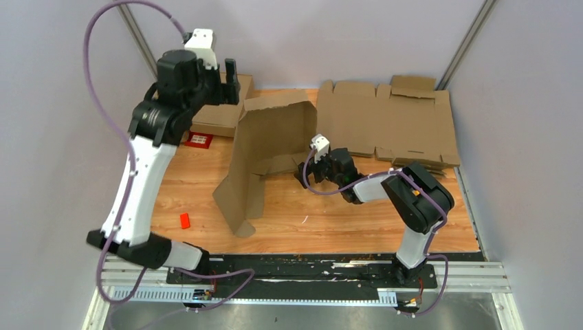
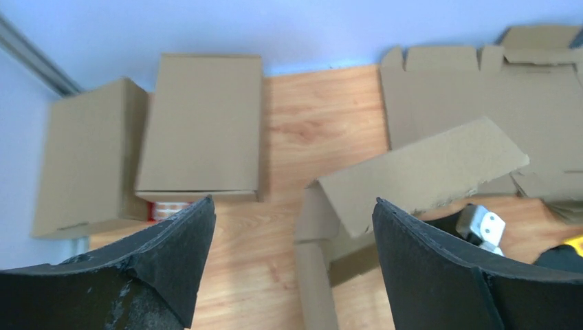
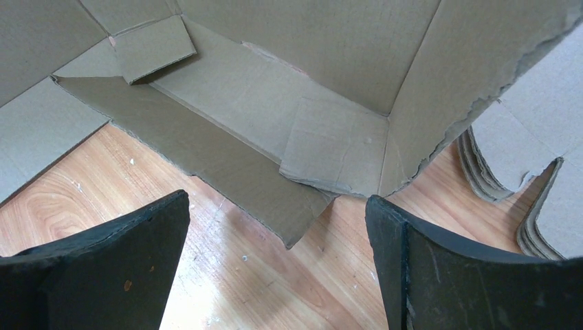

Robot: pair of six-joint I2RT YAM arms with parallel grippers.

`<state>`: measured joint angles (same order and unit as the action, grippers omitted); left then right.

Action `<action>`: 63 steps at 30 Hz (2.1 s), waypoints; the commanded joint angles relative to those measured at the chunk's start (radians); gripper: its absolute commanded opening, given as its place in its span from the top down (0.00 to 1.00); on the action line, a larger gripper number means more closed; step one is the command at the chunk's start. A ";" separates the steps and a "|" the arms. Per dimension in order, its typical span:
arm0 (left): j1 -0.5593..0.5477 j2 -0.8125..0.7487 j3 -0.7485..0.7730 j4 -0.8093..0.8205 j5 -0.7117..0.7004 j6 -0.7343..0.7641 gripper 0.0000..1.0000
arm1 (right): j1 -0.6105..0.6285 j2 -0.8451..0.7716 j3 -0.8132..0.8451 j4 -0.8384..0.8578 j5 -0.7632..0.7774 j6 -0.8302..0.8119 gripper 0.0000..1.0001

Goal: Fold the paper box

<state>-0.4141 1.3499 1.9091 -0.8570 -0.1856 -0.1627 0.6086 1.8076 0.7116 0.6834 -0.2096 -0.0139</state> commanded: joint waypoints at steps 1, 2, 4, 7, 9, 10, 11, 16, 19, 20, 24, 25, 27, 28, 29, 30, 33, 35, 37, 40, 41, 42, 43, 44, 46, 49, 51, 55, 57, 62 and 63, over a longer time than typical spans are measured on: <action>0.112 0.173 0.150 -0.028 0.274 -0.075 0.13 | 0.008 -0.054 0.007 -0.005 0.003 -0.015 0.00; 0.152 0.247 0.187 -0.028 0.361 -0.115 0.17 | 0.008 -0.057 0.004 -0.005 0.002 -0.016 0.00; 0.246 0.360 0.246 -0.002 0.478 -0.195 0.25 | 0.008 -0.059 -0.001 -0.005 0.006 -0.019 0.00; 0.315 0.459 0.272 0.064 0.548 -0.248 0.37 | 0.008 -0.048 0.007 -0.008 -0.006 -0.027 0.00; 0.343 0.529 0.269 0.096 0.610 -0.287 0.43 | 0.009 -0.036 0.020 -0.014 -0.016 -0.026 0.00; 0.350 0.562 0.262 0.113 0.650 -0.307 0.47 | 0.008 -0.032 0.023 -0.015 -0.015 -0.028 0.00; 0.352 0.593 0.257 0.129 0.694 -0.321 0.50 | 0.009 -0.029 0.024 -0.016 -0.013 -0.031 0.00; 0.348 0.706 0.189 0.279 0.889 -0.405 0.76 | 0.009 -0.033 0.024 -0.022 -0.021 -0.046 0.00; 0.347 0.785 0.196 0.335 0.964 -0.452 0.89 | 0.009 -0.025 0.040 -0.039 -0.029 -0.052 0.00; 0.345 0.808 0.184 0.376 0.998 -0.492 0.92 | 0.011 -0.018 0.046 -0.043 -0.026 -0.055 0.00; 0.303 0.878 0.180 0.360 1.023 -0.453 0.99 | 0.008 0.010 0.069 -0.054 -0.009 -0.060 0.00; 0.286 0.894 0.183 0.345 1.022 -0.439 0.99 | 0.009 0.013 0.073 -0.051 -0.005 -0.060 0.00; 0.262 0.909 0.173 0.340 1.028 -0.427 1.00 | 0.007 0.019 0.078 -0.047 -0.002 -0.057 0.00; 0.254 0.913 0.163 0.339 1.032 -0.421 1.00 | 0.006 0.022 0.079 -0.047 -0.002 -0.053 0.00; 0.249 0.914 0.150 0.338 1.031 -0.411 1.00 | 0.005 0.023 0.082 -0.045 -0.004 -0.050 0.00; 0.246 0.913 0.137 0.329 1.029 -0.400 1.00 | 0.001 0.023 0.082 -0.044 -0.005 -0.046 0.00; 0.242 0.896 0.076 0.335 1.015 -0.379 1.00 | -0.013 0.011 0.049 -0.012 -0.011 -0.035 0.00; 0.235 0.887 0.047 0.346 1.011 -0.375 1.00 | -0.022 -0.009 0.018 0.028 -0.020 -0.031 0.00; 0.224 0.884 0.037 0.342 1.003 -0.363 1.00 | -0.027 -0.026 -0.010 0.048 -0.022 -0.033 0.00; 0.208 0.891 0.032 0.334 0.995 -0.347 1.00 | -0.039 -0.042 -0.037 0.068 -0.017 -0.029 0.00; 0.205 0.894 0.029 0.331 0.993 -0.343 1.00 | -0.046 -0.044 -0.039 0.067 -0.023 -0.025 0.00; 0.202 0.898 0.025 0.328 0.993 -0.340 1.00 | -0.056 -0.043 -0.039 0.065 -0.032 -0.024 0.00; 0.202 0.901 0.020 0.328 0.993 -0.339 1.00 | -0.063 -0.039 -0.036 0.064 -0.041 -0.020 0.00; 0.201 0.902 0.014 0.328 0.994 -0.334 1.00 | -0.070 -0.030 -0.031 0.063 -0.052 -0.017 0.00; 0.199 0.903 0.000 0.328 0.994 -0.330 1.00 | -0.075 -0.009 -0.008 0.048 -0.071 -0.017 0.00; 0.198 0.901 -0.022 0.328 0.998 -0.321 1.00 | -0.078 0.021 0.032 0.020 -0.085 -0.024 0.00; 0.195 0.898 -0.035 0.330 1.002 -0.319 1.00 | -0.083 0.035 0.049 0.014 -0.100 -0.026 0.00; 0.188 0.892 -0.065 0.335 1.013 -0.314 1.00 | -0.084 0.063 0.099 -0.028 -0.121 -0.032 0.00; 0.182 0.885 -0.078 0.334 1.015 -0.310 1.00 | -0.084 0.077 0.122 -0.044 -0.129 -0.032 0.00; 0.176 0.867 -0.125 0.333 1.014 -0.297 1.00 | -0.082 0.096 0.146 -0.060 -0.170 -0.034 0.00; 0.174 0.864 -0.133 0.334 1.014 -0.294 1.00 | -0.080 0.094 0.142 -0.058 -0.173 -0.034 0.00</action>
<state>-0.2306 2.2795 1.8046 -0.5331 0.8082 -0.4896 0.5270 1.8957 0.8314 0.6235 -0.3298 -0.0475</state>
